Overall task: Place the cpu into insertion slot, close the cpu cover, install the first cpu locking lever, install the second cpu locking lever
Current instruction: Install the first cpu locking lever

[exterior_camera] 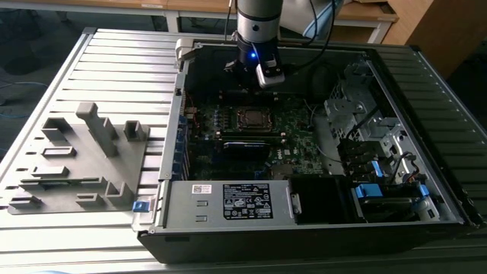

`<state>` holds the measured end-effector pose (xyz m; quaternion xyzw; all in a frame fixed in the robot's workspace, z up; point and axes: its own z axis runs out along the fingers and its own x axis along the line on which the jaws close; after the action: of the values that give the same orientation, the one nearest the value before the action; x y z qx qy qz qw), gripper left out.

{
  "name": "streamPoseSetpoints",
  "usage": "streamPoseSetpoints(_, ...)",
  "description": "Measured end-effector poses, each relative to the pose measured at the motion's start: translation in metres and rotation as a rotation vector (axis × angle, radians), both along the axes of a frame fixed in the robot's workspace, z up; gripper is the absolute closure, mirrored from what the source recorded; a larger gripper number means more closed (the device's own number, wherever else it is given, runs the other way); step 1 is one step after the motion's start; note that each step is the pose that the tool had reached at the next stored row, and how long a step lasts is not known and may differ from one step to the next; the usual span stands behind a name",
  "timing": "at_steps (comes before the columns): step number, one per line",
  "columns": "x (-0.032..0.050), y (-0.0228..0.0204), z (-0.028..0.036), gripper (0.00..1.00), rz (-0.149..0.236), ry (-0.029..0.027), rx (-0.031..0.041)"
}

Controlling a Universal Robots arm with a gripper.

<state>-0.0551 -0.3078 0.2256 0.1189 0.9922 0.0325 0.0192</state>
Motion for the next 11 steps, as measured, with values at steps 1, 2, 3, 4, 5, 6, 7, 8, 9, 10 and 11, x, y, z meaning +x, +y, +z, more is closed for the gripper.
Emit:
streamPoseSetpoints(1, 0.0, 0.0, 0.0, 0.89, 0.017, 0.0, 0.0)
streamPoseSetpoints(2, 0.0, 0.0, 0.0, 0.89, 0.032, 0.0, 0.0)
streamPoseSetpoints(3, 0.0, 0.0, 0.0, 0.89, 0.045, 0.0, -0.0001)
streamPoseSetpoints(4, -0.0001, -0.0001, 0.0002, 0.89, 0.053, 0.0001, -0.0002)
streamPoseSetpoints(5, -0.0001, -0.0001, 0.0009, 0.89, 0.059, 0.0002, -0.0004)
streamPoseSetpoints(6, -0.0001, -0.0001, 0.0019, 0.89, 0.062, 0.0001, -0.0002)
streamPoseSetpoints(7, -0.0001, 0.0, 0.0038, 0.89, 0.065, 0.0001, -0.0002)
streamPoseSetpoints(8, -0.0001, 0.0, 0.006, 0.89, 0.066, 0.0, -0.0001)
streamPoseSetpoints(9, -0.0001, 0.0, 0.0081, 0.89, 0.067, 0.0001, -0.0002)
streamPoseSetpoints(10, 0.0, 0.0, 0.0097, 0.89, 0.068, 0.0001, -0.0002)
streamPoseSetpoints(11, 0.0, -0.0001, 0.0104, 0.89, 0.068, 0.0001, -0.0002)
